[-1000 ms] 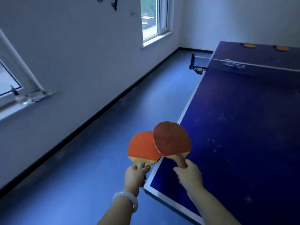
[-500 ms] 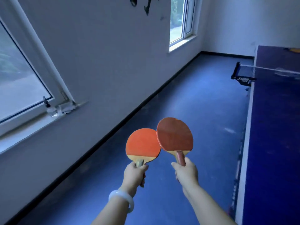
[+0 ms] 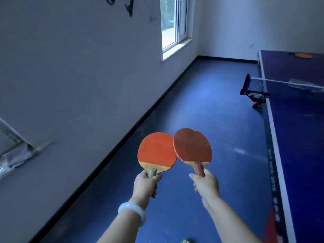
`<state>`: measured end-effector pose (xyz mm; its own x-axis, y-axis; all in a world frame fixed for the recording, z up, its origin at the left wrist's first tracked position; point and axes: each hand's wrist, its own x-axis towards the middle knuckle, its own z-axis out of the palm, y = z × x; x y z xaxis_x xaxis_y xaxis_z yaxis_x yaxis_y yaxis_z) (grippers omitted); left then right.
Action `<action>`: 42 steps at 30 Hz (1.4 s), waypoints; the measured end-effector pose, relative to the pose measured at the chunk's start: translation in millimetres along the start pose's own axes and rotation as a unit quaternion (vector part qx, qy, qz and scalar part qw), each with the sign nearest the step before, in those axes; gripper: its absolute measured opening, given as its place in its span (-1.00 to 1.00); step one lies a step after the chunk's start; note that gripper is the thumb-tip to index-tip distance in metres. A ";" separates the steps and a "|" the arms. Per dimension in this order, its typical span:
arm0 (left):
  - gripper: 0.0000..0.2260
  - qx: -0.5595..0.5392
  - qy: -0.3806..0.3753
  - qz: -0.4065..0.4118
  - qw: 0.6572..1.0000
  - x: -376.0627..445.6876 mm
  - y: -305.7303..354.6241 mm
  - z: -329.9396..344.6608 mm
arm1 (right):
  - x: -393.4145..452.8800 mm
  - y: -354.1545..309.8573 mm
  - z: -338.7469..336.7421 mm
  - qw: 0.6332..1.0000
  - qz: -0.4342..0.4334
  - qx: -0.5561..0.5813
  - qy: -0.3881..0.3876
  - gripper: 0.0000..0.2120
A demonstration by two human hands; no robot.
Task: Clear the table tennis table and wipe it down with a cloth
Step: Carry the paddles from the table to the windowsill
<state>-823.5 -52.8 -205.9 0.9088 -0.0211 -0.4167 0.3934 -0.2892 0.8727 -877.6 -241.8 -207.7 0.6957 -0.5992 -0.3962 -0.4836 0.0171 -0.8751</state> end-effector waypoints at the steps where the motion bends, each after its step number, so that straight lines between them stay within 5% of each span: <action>1: -0.86 0.000 -0.002 -0.002 1.000 19.3 14.3 8.3 | 23.7 -11.8 -0.5 1.000 0.004 0.003 0.004 -0.90; 15: -0.87 -0.014 0.021 -0.023 0.999 297.3 174.4 96.5 | 316.8 -162.4 26.1 1.000 0.016 0.005 0.025 -0.90; 33: -0.82 0.046 -0.091 0.026 0.994 724.9 455.1 285.6 | 753.3 -403.9 50.9 1.000 -0.001 0.001 0.031 -0.87; 42: -0.84 -0.001 -0.014 0.000 1.000 900.5 559.5 386.1 | 1003.0 -509.6 39.7 0.998 -0.025 -0.049 -0.034 -0.93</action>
<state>161.3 -603.2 -191.1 0.9042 -0.0486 -0.4243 0.3942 -0.2871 0.8730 87.8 -819.7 -170.1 0.7530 -0.5417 -0.3736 -0.4950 -0.0922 -0.8640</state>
